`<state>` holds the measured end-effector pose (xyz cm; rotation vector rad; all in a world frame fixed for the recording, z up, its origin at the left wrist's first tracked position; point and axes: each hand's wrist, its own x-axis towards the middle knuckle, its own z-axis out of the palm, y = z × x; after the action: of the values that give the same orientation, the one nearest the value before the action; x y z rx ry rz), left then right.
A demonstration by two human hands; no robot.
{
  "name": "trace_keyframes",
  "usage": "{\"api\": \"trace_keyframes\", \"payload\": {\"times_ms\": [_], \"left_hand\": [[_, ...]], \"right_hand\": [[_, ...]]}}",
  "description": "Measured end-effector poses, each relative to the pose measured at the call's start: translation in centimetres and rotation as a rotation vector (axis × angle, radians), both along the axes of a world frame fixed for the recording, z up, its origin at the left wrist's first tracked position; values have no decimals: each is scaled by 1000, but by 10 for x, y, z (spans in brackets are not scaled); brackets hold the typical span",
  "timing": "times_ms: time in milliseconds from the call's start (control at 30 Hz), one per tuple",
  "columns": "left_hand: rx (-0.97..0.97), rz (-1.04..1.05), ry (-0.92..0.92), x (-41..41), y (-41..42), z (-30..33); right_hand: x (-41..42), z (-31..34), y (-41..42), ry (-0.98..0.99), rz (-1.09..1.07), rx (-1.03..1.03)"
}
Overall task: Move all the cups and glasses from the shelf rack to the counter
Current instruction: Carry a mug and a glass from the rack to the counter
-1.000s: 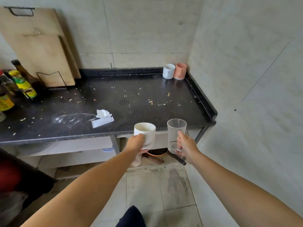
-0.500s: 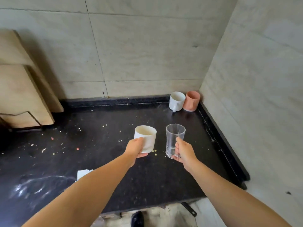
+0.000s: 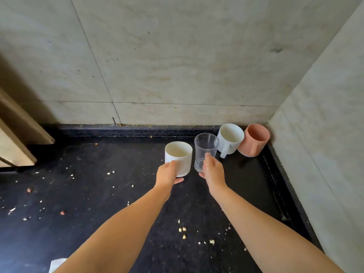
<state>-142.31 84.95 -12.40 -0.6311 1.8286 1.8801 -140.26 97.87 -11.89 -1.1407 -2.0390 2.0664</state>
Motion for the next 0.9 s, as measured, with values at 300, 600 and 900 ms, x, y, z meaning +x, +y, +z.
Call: {"api": "trace_keyframes", "payload": {"times_ms": [300,600,900], "left_hand": [[-37,23,56,-50,30,-21],[-45,0,-18,-81,38,-37],[-178,-146,103,-84,38,-41]], "right_hand": [[-43,-29,8,138,-59,47],[-63,-39,22,159,-54,124],[-78,-32,28,57,76,161]]}}
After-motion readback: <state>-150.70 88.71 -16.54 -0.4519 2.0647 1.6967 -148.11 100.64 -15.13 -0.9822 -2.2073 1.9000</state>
